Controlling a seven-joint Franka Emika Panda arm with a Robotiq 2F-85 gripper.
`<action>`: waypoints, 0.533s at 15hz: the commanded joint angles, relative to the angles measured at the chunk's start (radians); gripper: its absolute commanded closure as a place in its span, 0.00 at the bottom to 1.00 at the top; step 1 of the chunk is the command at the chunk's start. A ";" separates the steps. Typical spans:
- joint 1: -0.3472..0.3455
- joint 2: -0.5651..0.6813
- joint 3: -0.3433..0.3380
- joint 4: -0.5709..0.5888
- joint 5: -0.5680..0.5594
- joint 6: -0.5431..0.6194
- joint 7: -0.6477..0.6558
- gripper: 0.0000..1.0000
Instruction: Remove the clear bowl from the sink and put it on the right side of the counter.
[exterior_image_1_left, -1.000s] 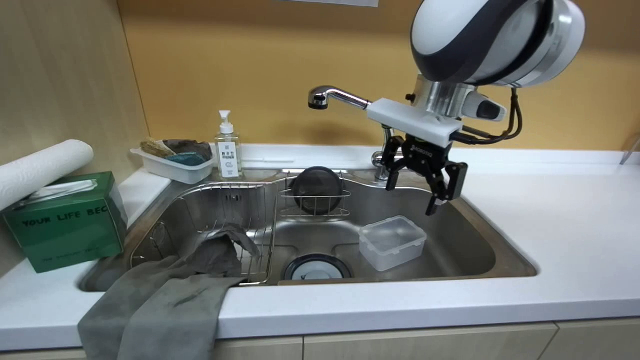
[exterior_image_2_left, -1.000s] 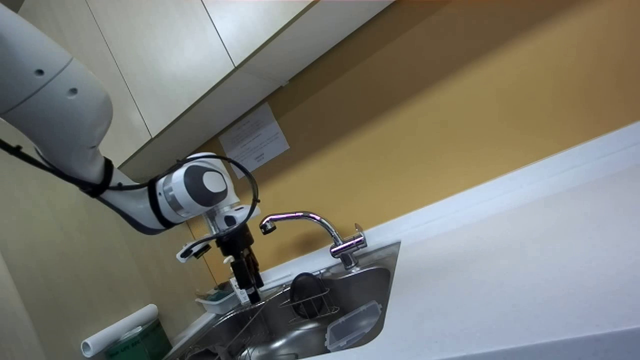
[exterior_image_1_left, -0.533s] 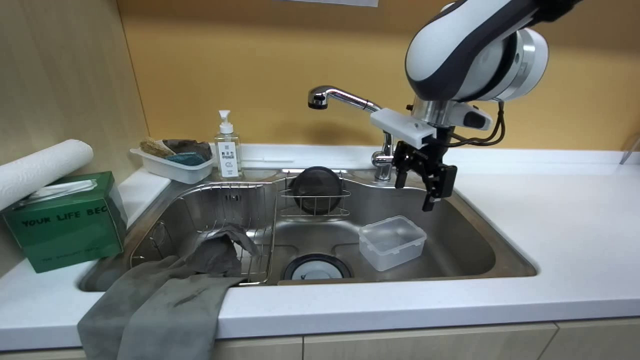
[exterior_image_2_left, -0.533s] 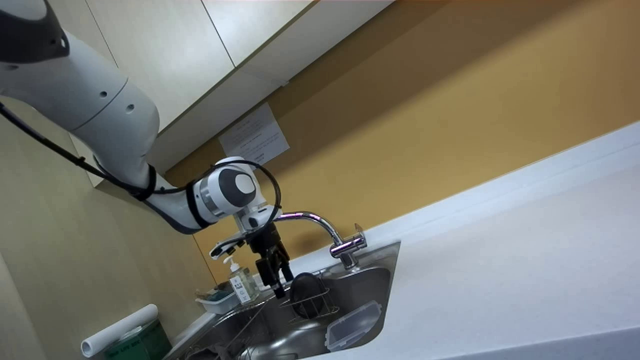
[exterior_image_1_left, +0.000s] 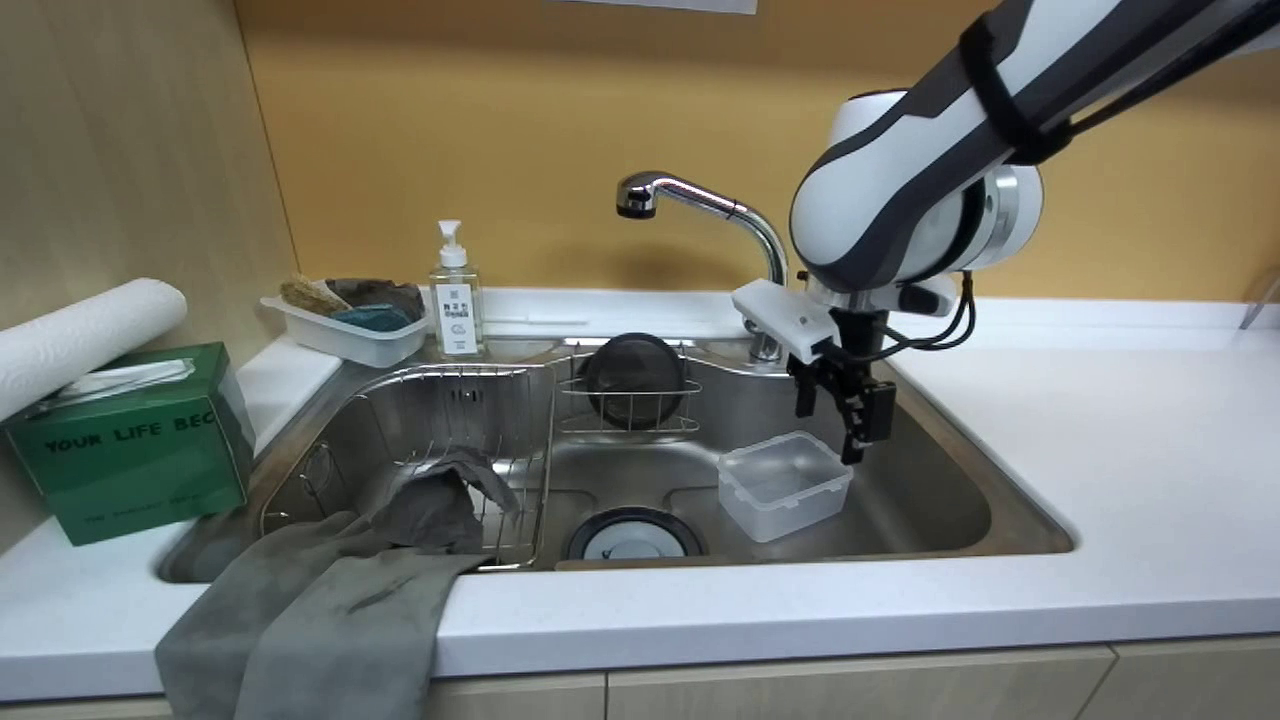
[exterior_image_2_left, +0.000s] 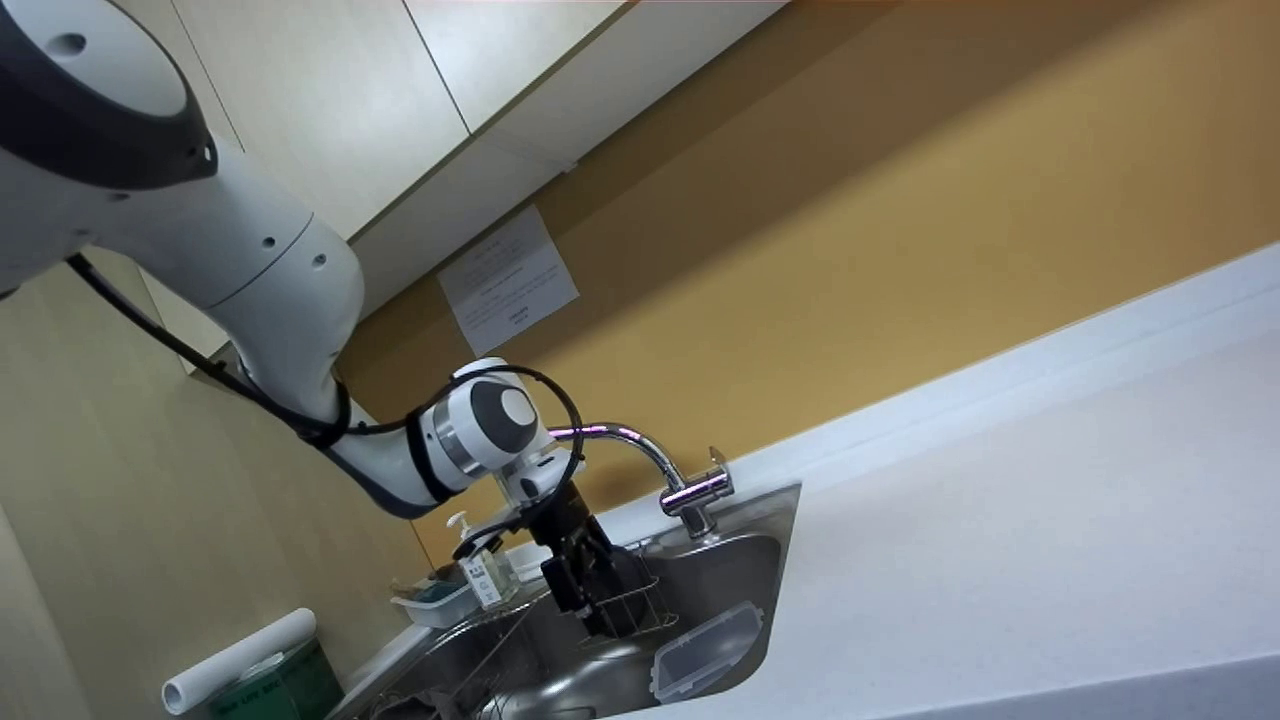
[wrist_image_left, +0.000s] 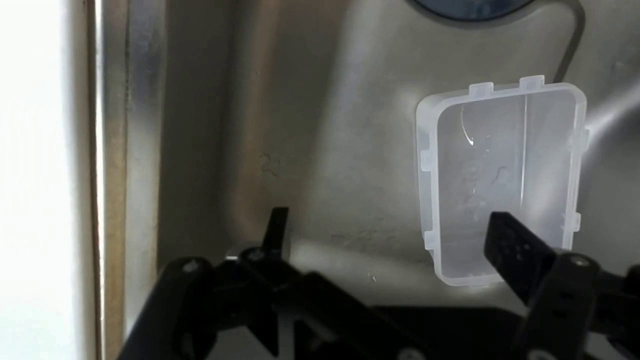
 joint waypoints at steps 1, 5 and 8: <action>0.013 0.009 -0.013 0.006 0.007 0.000 -0.001 0.00; 0.006 0.040 -0.021 0.038 0.008 -0.015 -0.007 0.00; -0.010 0.094 -0.039 0.076 0.001 -0.006 -0.059 0.00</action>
